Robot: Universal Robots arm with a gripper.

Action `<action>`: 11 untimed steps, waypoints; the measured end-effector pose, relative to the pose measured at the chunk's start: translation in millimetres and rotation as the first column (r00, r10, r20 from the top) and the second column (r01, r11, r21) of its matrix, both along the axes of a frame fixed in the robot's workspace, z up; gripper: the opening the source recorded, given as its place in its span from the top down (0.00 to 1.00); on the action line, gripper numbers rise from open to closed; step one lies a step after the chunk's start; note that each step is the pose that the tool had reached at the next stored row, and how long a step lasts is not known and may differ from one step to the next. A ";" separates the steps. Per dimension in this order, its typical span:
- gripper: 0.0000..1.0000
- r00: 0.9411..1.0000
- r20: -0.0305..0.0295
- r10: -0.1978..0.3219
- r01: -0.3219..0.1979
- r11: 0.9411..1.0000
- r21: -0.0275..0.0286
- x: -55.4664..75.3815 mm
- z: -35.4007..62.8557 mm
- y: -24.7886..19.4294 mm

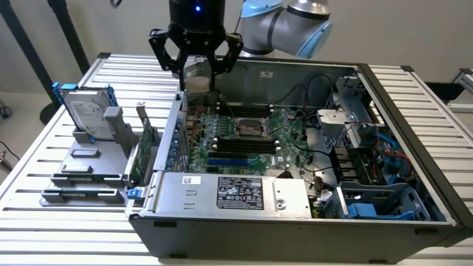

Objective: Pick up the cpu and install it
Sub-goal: 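Pick up the cpu and move it towards the insertion slot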

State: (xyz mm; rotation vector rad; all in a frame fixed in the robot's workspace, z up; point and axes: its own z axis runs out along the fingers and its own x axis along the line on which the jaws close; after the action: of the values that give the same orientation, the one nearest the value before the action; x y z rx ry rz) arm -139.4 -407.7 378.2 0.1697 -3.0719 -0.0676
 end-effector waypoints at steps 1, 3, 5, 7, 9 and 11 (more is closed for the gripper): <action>0.45 1.000 0.000 0.000 0.000 1.000 0.000 4.6 -1.9 2.1; 0.45 1.000 0.000 0.000 0.000 1.000 -0.001 13.7 -5.5 6.6; 0.45 1.000 0.000 0.000 0.000 1.000 -0.001 22.9 -9.2 11.4; 0.45 1.000 0.000 0.000 0.000 1.000 -0.001 31.9 -12.8 16.1; 0.45 1.000 0.000 0.000 0.000 1.000 -0.001 41.1 -16.5 21.1; 0.45 1.000 0.000 0.000 0.000 1.000 -0.001 50.2 -20.1 25.9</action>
State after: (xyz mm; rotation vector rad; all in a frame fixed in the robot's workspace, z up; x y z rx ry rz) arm -89.2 -381.8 358.1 0.1697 -3.0719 -0.0661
